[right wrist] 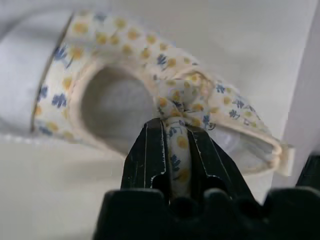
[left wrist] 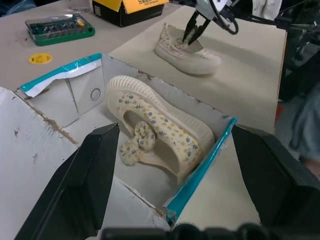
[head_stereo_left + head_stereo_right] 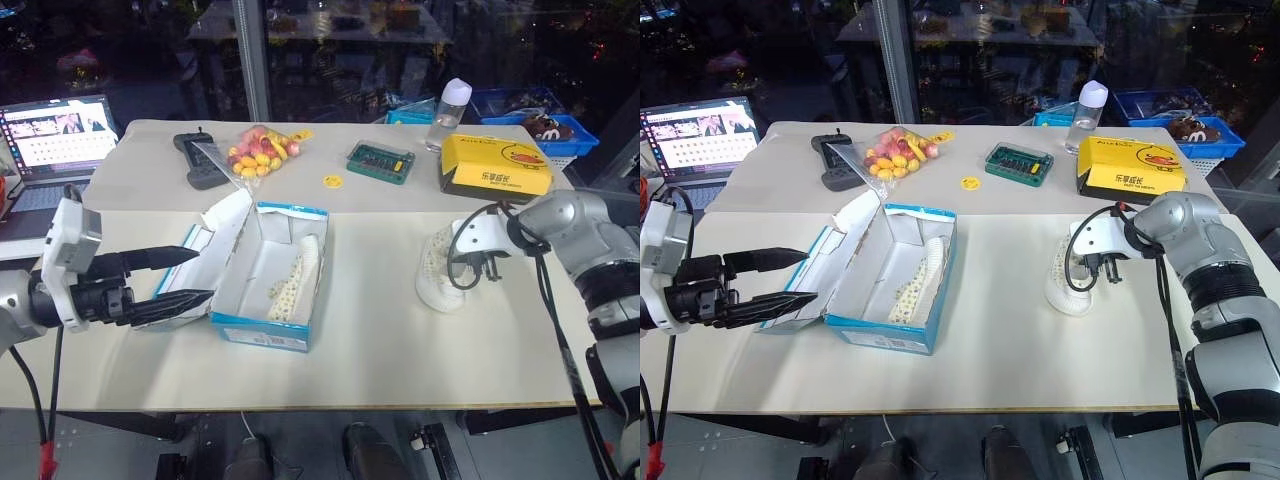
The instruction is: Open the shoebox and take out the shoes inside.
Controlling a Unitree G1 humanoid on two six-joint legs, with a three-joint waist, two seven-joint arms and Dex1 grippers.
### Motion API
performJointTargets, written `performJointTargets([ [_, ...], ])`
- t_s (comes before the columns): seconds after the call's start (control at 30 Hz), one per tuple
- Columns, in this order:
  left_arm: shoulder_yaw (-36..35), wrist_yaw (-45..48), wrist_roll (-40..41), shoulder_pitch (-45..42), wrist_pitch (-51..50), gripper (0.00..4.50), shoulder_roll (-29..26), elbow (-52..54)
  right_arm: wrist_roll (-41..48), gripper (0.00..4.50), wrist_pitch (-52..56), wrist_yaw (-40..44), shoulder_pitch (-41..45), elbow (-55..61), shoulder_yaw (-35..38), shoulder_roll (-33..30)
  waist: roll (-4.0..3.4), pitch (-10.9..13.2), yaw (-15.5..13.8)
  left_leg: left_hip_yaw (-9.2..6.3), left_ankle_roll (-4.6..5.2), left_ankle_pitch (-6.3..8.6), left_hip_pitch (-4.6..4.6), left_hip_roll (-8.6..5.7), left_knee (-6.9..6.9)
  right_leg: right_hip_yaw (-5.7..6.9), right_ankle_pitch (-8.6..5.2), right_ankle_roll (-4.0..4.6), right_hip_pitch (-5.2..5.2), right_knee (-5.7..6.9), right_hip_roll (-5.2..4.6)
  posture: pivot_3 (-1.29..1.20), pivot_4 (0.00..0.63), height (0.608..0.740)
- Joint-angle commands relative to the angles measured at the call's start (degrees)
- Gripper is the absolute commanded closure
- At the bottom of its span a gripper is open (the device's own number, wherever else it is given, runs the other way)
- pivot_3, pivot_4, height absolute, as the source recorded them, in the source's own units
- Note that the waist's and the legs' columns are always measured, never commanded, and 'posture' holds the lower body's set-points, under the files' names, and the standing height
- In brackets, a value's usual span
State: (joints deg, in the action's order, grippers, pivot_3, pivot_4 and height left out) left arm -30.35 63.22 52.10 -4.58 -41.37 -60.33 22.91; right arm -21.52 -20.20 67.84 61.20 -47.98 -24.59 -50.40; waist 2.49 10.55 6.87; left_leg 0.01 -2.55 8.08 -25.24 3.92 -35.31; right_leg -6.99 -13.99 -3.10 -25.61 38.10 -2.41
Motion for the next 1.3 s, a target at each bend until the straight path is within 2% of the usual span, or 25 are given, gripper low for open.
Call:
performJointTargets([
  [0.03, -0.9, 0.5, 0.5, -1.0, 0.2, 0.71, -0.6, 0.1, -0.4, 2.94, 0.2, 1.5, 2.6, -0.4, 1.4, -1.4, 0.0, 0.0, 0.0, -0.01, -0.01, -0.01, 0.02, 0.0, -0.01, 0.0, 0.01, -0.01, 0.05, -0.02, 0.0, 0.0, 0.15, 0.723],
  [0.17, -0.8, 0.5, 0.4, -1.0, 0.2, 0.71, -0.6, 0.0, 2.1, 1.53, -0.4, 5.4, 3.7, 2.6, 3.3, -2.2, 0.0, 0.0, 0.0, -0.02, -0.01, -0.01, 0.38, -0.01, -0.02, 0.0, -0.03, -0.01, 0.45, -0.05, 0.0, 0.0, 0.15, 0.723],
  [0.47, -0.3, 0.3, 0.1, -1.2, 0.4, 0.71, -0.3, -0.1, 16.8, 1.53, 10.9, 21.4, 7.3, 19.9, 10.5, -2.4, -0.19, 0.1, 0.1, -0.04, -0.01, -0.01, 0.54, 0.02, 0.05, 0.04, -0.04, 0.01, 0.51, -0.01, 0.01, 0.0, 0.15, 0.723],
  [0.63, 0.4, 0.1, -0.2, -1.8, 0.8, 0.71, 0.0, -0.5, 24.8, 1.53, 18.7, 19.1, 11.8, 31.6, 11.6, 8.4, -0.23, 0.1, 0.8, -0.01, -0.01, -0.01, 0.62, 0.02, 0.04, -0.07, 0.04, 0.03, 0.48, 0.03, 0.04, 0.0, 0.15, 0.723],
  [0.77, 1.4, -0.4, -0.1, -2.6, 0.6, 0.71, 0.5, -0.4, 18.6, 1.53, 11.4, 15.7, 9.9, 33.7, 5.3, 14.6, -0.19, 0.1, -0.2, -0.2, -0.01, -0.01, 0.63, 0.08, 0.06, 0.09, 0.01, 0.12, 0.51, 0.13, 0.18, 0.0, 0.15, 0.723],
  [0.83, 1.6, -0.4, -0.1, -2.8, 0.6, 0.71, 0.5, -0.5, 16.7, 1.0, 8.9, 14.7, 10.0, 31.9, 3.2, 16.7, -0.19, 0.1, -0.4, -0.18, -0.01, -0.01, 0.55, 0.07, -0.01, 0.07, 0.0, 0.09, 0.53, 0.05, 0.16, 0.0, 0.15, 0.723],
  [0.93, 1.3, -0.3, 0.1, -2.7, 0.4, 0.71, 0.3, -0.3, 9.9, 0.08, -2.4, 10.7, 12.2, 24.5, -1.3, 19.1, -0.19, 0.1, -0.8, -0.14, -0.02, -0.01, 0.42, 0.05, -0.06, 0.05, 0.04, 0.05, 0.48, -0.02, 0.12, 0.0, 0.15, 0.723],
  [1.13, 0.4, -1.0, 0.9, -1.6, -0.3, 0.71, 0.6, 0.8, 5.1, 0.03, -13.1, 5.7, 15.2, 16.9, -4.5, 23.5, -0.19, 0.1, -1.0, -0.15, -0.02, -0.01, 0.4, 0.08, 0.08, 0.08, 0.01, 0.13, 0.35, 0.01, 0.14, 0.0, 0.15, 0.723],
  [1.3, -0.6, -1.5, 1.5, -0.7, -1.1, 0.71, 0.6, 1.8, 4.6, 0.03, -15.9, 5.3, 16.5, 14.7, -4.8, 25.0, -0.19, 0.1, -1.2, -0.16, -0.02, -0.01, 0.4, 0.08, 0.14, 0.08, -0.02, 0.22, 0.4, 0.0, 0.14, 0.0, 0.15, 0.723],
])
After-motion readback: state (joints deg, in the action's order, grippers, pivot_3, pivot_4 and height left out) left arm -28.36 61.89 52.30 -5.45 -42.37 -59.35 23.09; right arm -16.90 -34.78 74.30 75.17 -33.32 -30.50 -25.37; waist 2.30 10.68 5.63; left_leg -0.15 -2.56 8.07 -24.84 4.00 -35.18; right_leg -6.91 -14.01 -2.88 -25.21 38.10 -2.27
